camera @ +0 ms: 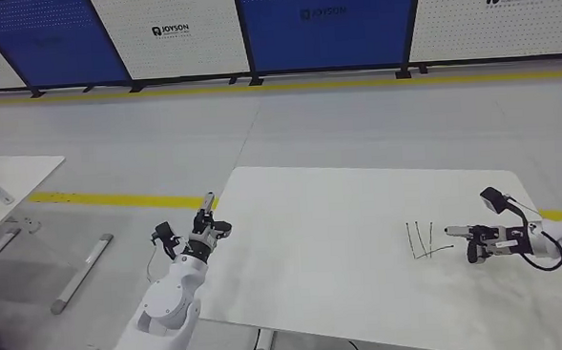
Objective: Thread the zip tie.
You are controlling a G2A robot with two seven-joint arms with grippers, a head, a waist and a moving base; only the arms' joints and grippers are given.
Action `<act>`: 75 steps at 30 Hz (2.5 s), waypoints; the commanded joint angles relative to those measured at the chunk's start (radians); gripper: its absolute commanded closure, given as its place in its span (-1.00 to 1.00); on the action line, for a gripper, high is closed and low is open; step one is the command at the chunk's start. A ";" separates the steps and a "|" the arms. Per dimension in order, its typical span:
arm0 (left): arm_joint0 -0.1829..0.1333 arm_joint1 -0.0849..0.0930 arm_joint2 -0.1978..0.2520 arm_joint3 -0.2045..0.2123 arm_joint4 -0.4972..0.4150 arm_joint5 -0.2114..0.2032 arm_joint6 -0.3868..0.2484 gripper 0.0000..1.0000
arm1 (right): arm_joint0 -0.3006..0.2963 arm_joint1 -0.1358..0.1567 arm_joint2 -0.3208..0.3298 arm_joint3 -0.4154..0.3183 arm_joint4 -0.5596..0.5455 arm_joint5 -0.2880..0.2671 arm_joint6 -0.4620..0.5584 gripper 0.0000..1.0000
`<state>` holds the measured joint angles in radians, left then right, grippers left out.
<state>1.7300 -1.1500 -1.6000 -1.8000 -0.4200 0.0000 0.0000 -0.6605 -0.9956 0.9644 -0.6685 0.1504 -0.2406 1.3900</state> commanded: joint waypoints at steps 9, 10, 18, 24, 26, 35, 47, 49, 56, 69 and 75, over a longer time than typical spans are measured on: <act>0.000 0.000 0.000 0.000 0.000 0.000 0.000 -1.00 | -0.009 -0.002 -0.001 -0.014 0.009 -0.019 0.000 -1.00; 0.000 0.000 0.000 0.000 0.000 0.000 0.000 -1.00 | -0.012 -0.004 -0.004 -0.008 0.010 -0.025 -0.003 -1.00; 0.000 0.000 0.000 0.000 0.000 0.000 0.000 -1.00 | 0.013 -0.023 -0.032 0.054 0.003 -0.039 -0.008 -0.54; 0.000 0.000 0.000 0.000 0.000 0.000 0.000 -1.00 | 0.036 -0.041 -0.055 0.107 0.002 -0.051 0.000 0.04; 0.000 0.000 0.000 0.000 0.000 0.000 0.000 -1.00 | 0.043 -0.046 -0.061 0.126 0.002 -0.057 0.000 0.04; 0.000 0.000 0.000 0.000 0.000 0.000 0.000 -1.00 | 0.068 -0.063 -0.085 0.196 0.028 -0.068 0.000 0.12; 0.000 0.000 0.000 0.000 0.000 0.000 0.000 -1.00 | 0.095 -0.076 -0.120 0.248 0.058 -0.077 0.000 0.50; 0.000 0.000 0.000 0.000 0.000 0.000 0.000 -1.00 | 0.095 -0.078 -0.127 0.252 0.070 -0.081 0.000 0.70; 0.000 0.000 0.000 0.000 0.000 0.000 0.000 -1.00 | 0.103 -0.078 -0.157 0.262 0.096 -0.093 0.000 1.00; 0.000 0.000 0.000 0.000 0.000 0.000 0.000 -1.00 | 0.061 -0.017 -0.175 0.149 0.206 -0.099 0.000 1.00; 0.000 0.000 0.000 0.000 0.000 0.000 0.000 -1.00 | 0.000 0.055 -0.104 0.038 0.259 -0.099 0.000 1.00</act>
<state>1.7300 -1.1500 -1.6000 -1.8000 -0.4200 0.0000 0.0000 -0.6480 -0.9529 0.8447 -0.6091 0.4022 -0.3400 1.3900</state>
